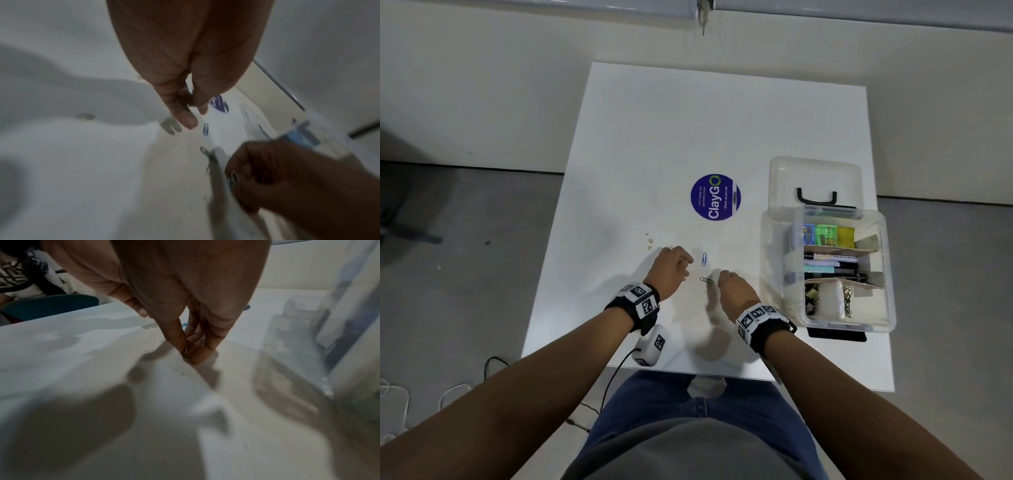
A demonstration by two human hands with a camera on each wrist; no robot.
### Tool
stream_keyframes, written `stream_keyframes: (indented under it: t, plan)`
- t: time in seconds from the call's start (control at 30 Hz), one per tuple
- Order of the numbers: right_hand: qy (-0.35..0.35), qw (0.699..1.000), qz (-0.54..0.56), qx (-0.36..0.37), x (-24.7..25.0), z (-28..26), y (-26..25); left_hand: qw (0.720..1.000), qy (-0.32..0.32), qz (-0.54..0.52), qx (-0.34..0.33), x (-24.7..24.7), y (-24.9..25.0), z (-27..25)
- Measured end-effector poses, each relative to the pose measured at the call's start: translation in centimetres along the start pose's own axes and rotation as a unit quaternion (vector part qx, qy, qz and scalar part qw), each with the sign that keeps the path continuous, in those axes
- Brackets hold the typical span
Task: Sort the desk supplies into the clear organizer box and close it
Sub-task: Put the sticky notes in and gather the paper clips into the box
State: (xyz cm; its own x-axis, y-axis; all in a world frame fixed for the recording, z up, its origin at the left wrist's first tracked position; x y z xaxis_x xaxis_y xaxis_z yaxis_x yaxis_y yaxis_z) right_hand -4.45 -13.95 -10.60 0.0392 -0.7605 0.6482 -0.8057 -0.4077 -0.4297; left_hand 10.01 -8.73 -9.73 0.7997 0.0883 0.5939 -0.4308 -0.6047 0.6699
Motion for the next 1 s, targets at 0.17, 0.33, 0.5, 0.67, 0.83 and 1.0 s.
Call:
stream_keyframes:
  t: [0.17,0.33,0.5,0.67,0.83,1.0]
  plan:
    - [0.075,0.99,0.11,-0.042,2.5,-0.6,1.9,0.991,-0.035,-0.118,0.053,-0.5,0.8,0.6]
    - [0.096,0.979,0.164,-0.078,2.8,-1.6,3.5,0.997,-0.059,-0.044,0.028,-2.5,2.5,0.3]
    - [0.053,0.986,0.14,-0.068,0.0,-1.5,2.9,0.968,-0.096,0.215,-0.09,-5.5,3.3,-0.8]
    - [0.031,0.996,0.064,-0.048,-1.2,-0.9,2.3,0.942,-0.105,0.29,-0.13,-6.9,3.5,-1.7]
    - [0.02,0.999,0.035,-0.035,-0.6,-0.3,2.0,0.917,-0.094,0.357,-0.152,-7.6,2.3,-1.7]
    - [0.055,0.979,0.181,-0.075,1.8,0.7,3.1,0.954,-0.072,0.267,-0.112,-5.4,2.4,-1.3]
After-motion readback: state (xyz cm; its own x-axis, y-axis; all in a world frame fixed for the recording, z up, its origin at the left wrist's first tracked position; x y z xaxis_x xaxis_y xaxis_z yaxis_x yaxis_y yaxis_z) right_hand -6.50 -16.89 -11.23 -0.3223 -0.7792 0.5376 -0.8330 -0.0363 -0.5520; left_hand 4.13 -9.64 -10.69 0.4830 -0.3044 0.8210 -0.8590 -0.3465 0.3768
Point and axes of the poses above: each hand's wrist, its own z-axis towards the middle knuckle, its own x-axis out of the back of the hand, y = z × x, the point moved 10 cm from there along z, towards the middle knuckle, and after that the axes turned 8 degrees about z, right-handed, at the moved point
